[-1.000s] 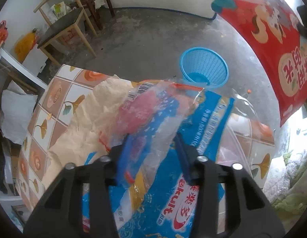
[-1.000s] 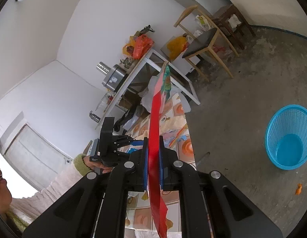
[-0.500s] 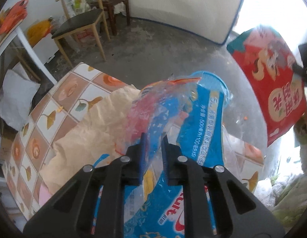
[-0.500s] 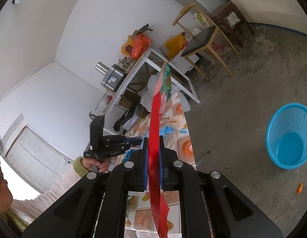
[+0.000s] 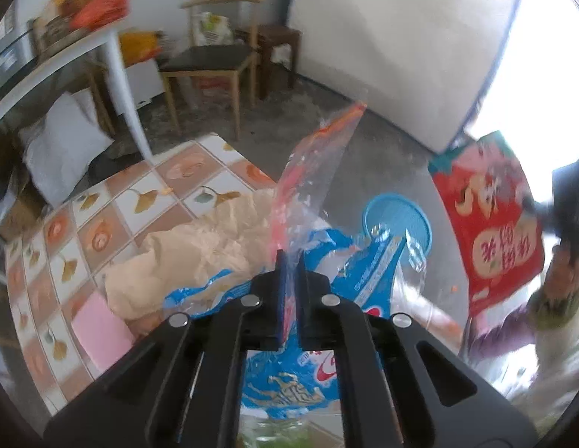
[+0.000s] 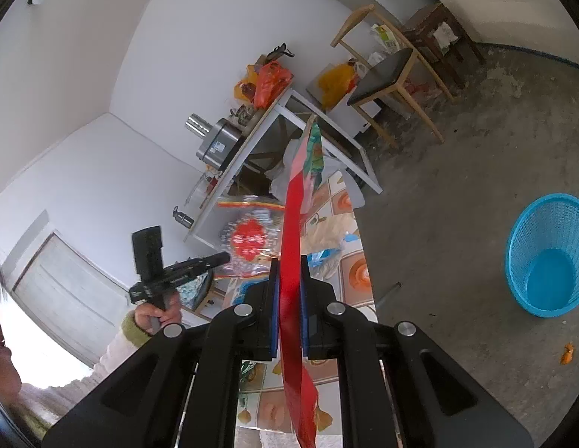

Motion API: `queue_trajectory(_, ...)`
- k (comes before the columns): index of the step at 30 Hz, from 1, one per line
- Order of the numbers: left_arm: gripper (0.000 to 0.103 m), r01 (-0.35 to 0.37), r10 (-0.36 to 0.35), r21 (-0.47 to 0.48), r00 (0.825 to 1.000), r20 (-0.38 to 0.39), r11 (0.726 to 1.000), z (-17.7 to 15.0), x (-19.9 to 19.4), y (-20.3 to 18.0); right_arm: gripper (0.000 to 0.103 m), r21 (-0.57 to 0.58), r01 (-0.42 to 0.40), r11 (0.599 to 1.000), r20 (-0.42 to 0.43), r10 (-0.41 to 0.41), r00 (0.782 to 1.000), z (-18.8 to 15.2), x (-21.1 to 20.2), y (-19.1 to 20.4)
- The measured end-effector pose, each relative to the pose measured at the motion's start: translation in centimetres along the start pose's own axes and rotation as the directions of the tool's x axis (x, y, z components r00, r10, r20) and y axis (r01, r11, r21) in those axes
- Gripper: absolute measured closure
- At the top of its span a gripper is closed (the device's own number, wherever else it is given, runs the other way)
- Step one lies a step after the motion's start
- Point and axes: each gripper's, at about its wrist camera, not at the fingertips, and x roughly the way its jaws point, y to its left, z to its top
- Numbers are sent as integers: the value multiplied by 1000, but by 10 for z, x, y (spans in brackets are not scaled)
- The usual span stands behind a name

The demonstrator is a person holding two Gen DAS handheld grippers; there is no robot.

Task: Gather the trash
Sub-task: 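Move both tools over the blue basket and open them to drop the trash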

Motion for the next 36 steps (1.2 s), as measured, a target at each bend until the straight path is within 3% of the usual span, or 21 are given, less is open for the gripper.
queue_trajectory(8, 103, 28, -17, -105, 994, 107, 994, 10, -25, -27, 94, 15, 101, 995, 65, -101, 993, 2, -22, -14)
queue_trajectory(12, 103, 98, -77, -119, 983, 165, 988, 29, -27, -64, 94, 17, 196, 980, 126, -197, 972, 4, -42, -24)
queue_trajectory(15, 103, 136, -117, -107, 980, 162, 985, 42, -10, -102, 94, 30, 304, 952, 163, -304, 939, 6, -52, -37)
queue_trajectory(18, 103, 158, -149, -109, 985, 89, 981, 55, 31, -148, 94, 48, 387, 921, 175, -389, 905, 5, -57, -52)
queue_trajectory(21, 103, 161, -160, -89, 987, 19, 983, 61, 69, -188, 94, 55, 506, 861, 185, -506, 842, 4, -57, -73)
queue_trajectory(27, 103, 145, -150, -50, 979, -140, 988, 62, 167, -259, 94, 115, 616, 780, 158, -626, 764, 6, -58, -132)
queue_trajectory(32, 103, 127, -136, -52, 950, -280, 991, 50, 251, -292, 94, 181, 641, 746, 99, -662, 743, 14, -47, -192)
queue_trajectory(36, 103, 107, -126, -75, 931, -342, 991, 46, 303, -300, 94, 269, 618, 738, 39, -650, 759, 17, -40, -242)
